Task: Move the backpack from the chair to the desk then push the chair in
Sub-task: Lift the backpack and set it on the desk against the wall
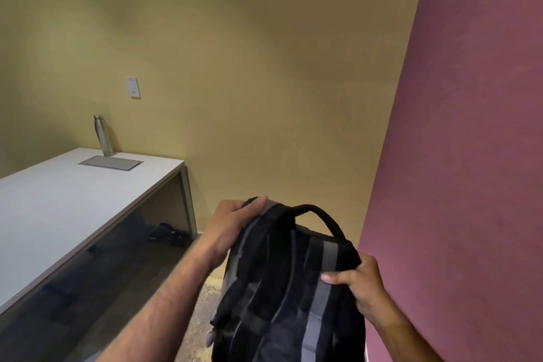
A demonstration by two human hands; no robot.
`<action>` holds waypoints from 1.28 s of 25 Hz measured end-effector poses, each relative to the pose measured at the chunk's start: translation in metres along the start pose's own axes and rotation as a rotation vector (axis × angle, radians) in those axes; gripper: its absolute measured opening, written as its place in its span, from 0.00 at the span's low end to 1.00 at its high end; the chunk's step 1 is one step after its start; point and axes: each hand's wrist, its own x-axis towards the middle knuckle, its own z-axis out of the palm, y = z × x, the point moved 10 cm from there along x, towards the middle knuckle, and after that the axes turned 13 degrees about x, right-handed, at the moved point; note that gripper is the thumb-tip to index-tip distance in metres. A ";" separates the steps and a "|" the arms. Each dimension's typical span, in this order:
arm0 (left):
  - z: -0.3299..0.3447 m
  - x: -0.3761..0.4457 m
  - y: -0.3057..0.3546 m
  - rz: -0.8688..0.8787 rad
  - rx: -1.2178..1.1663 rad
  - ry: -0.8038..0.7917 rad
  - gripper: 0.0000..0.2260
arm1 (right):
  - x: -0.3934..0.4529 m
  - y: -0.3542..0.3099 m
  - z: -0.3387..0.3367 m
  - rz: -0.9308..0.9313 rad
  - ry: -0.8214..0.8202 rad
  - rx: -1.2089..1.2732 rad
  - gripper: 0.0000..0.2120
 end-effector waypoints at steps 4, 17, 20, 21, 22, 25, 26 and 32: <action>-0.051 0.010 -0.045 -0.059 0.109 0.183 0.34 | 0.019 -0.029 0.046 -0.105 -0.065 0.001 0.28; -0.033 0.104 -0.065 0.065 -0.115 0.225 0.31 | 0.107 -0.120 0.074 -0.370 -0.150 -0.009 0.23; -0.049 0.126 -0.075 0.049 -0.102 0.276 0.27 | 0.148 -0.107 0.085 -0.357 -0.161 -0.018 0.23; -0.055 0.135 -0.081 0.041 -0.093 0.295 0.25 | 0.163 -0.101 0.089 -0.349 -0.164 -0.023 0.23; -0.061 0.144 -0.086 0.030 -0.083 0.315 0.23 | 0.180 -0.094 0.093 -0.338 -0.171 -0.031 0.24; -0.081 0.178 -0.104 0.001 -0.068 0.408 0.19 | 0.240 -0.069 0.111 -0.293 -0.239 -0.035 0.26; -0.089 0.189 -0.110 -0.004 -0.068 0.448 0.18 | 0.261 -0.062 0.119 -0.279 -0.269 -0.040 0.26; -0.154 0.259 -0.126 -0.025 -0.004 0.694 0.16 | 0.401 -0.028 0.189 -0.168 -0.417 -0.093 0.28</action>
